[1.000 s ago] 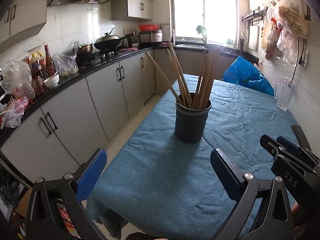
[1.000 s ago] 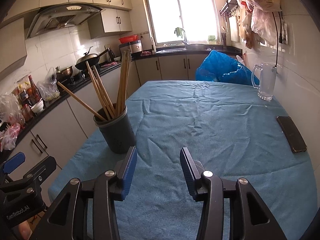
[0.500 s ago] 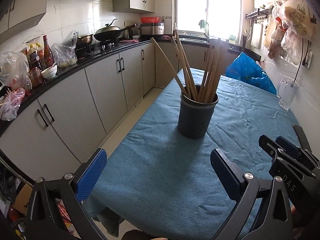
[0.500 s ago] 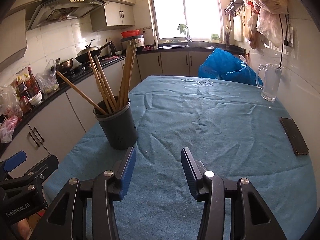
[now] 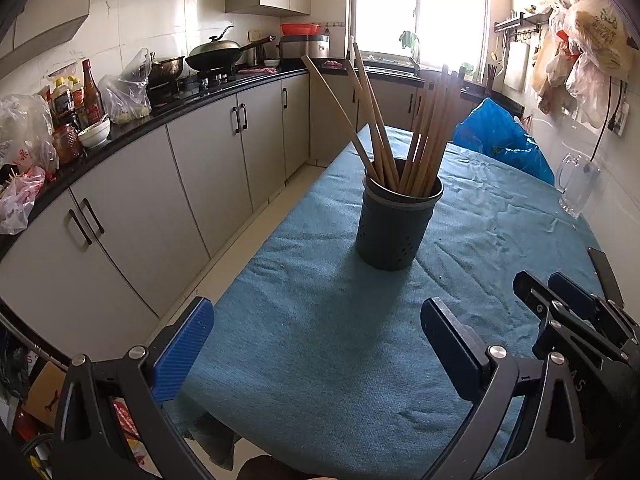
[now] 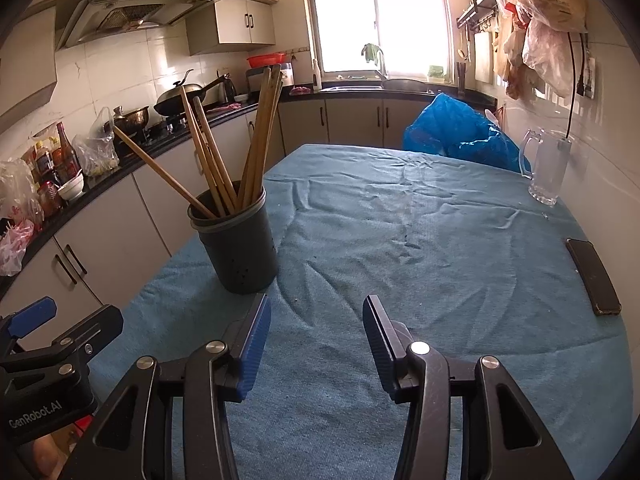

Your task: Organize utensils

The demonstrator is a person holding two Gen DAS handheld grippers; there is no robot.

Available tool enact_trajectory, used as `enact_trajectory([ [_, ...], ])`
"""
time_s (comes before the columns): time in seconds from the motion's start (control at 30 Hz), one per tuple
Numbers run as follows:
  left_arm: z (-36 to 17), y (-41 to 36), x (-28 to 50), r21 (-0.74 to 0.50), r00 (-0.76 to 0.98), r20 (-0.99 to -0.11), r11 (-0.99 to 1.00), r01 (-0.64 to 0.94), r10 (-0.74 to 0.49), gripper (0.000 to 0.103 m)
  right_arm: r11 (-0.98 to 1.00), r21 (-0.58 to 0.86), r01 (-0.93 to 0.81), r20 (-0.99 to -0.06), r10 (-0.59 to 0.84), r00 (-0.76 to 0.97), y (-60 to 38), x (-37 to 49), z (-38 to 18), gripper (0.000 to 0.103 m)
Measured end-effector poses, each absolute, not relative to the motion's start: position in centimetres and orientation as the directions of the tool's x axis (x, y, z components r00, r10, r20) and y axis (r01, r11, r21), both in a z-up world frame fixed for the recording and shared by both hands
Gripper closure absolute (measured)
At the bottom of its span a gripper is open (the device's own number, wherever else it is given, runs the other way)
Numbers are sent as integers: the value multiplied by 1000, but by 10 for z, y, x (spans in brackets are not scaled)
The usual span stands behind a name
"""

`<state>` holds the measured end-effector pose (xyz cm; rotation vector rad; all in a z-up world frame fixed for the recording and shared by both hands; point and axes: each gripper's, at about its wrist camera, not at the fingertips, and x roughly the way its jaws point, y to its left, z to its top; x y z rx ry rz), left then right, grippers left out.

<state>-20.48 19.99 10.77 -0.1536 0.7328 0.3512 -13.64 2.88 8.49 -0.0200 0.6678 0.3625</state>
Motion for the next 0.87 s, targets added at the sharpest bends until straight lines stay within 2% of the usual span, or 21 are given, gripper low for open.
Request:
enact_trajectory([
  [0.87, 102, 184, -187, 22, 670, -700, 945, -327, 249, 0, 934, 118, -338, -625, 334, 705, 19, -127, 72, 48],
])
